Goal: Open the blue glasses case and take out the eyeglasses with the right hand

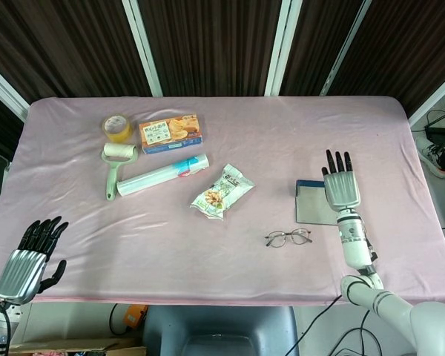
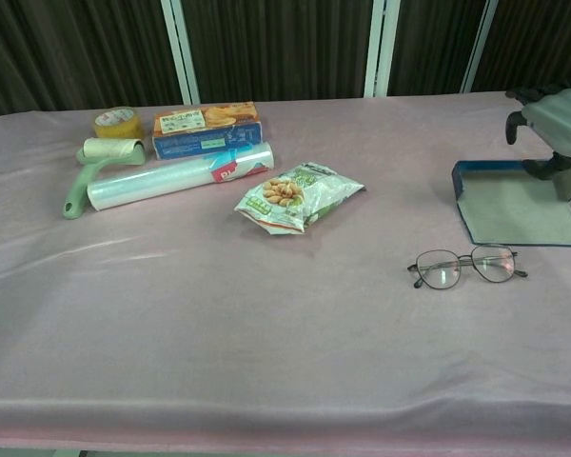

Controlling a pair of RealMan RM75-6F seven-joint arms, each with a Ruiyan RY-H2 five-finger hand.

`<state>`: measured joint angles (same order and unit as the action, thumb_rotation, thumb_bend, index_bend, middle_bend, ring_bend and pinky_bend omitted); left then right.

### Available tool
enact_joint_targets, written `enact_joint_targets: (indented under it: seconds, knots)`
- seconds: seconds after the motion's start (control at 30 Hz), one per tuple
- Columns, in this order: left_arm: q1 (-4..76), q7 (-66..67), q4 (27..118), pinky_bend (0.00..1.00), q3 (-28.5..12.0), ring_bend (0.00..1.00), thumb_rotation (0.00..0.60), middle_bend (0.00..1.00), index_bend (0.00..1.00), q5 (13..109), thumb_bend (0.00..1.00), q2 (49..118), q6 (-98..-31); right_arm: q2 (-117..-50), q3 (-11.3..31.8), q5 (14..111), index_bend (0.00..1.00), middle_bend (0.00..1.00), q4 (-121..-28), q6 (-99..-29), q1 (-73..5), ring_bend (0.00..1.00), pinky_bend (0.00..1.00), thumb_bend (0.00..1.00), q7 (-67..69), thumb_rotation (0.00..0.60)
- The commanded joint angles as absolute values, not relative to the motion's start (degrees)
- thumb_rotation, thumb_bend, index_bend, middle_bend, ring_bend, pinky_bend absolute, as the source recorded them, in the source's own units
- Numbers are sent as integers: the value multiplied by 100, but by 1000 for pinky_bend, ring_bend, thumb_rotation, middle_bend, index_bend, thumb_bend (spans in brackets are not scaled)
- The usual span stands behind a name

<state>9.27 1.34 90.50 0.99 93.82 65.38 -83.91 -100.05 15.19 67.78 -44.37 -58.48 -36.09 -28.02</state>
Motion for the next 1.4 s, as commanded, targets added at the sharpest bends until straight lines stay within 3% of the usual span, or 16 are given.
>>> enact_joint_targets:
  seconds: [0.03, 0.2, 0.37, 0.5, 0.73, 1.4]
  knots:
    - [936, 182, 9066, 0, 92, 0, 600, 0, 0, 9348, 423, 6555, -8359, -9882, 1479, 6760, 327, 123, -4587, -5691, -3574, 0, 0, 522, -2562, 600]
    - [921, 195, 9076, 0, 78, 0, 600, 0, 0, 9383, 424, 6583, -8435, -9235, 1298, 7079, 283, 35, -5887, -5779, -3326, 0, 0, 477, -1802, 600]
    - [916, 187, 9062, 0, 79, 0, 600, 0, 0, 9364, 424, 6583, -8428, -8464, 756, 7988, 418, 23, -7304, -6241, -3006, 0, 0, 477, -1049, 600]
    - [912, 199, 9073, 0, 86, 0, 600, 0, 0, 9380, 423, 6577, -8439, -8059, 397, 8336, 518, 23, -7936, -6277, -2890, 0, 0, 477, -1144, 600]
    - [902, 182, 9075, 0, 90, 0, 600, 0, 0, 9383, 424, 6564, -8455, -8022, 255, 8383, 592, 42, -8025, -6200, -2875, 0, 0, 477, -1422, 600]
    - [890, 105, 9039, 0, 81, 0, 600, 0, 0, 9380, 423, 6540, -8488, -8566, 267, 8065, 618, 56, -7459, -5678, -3101, 0, 0, 503, -1652, 600]
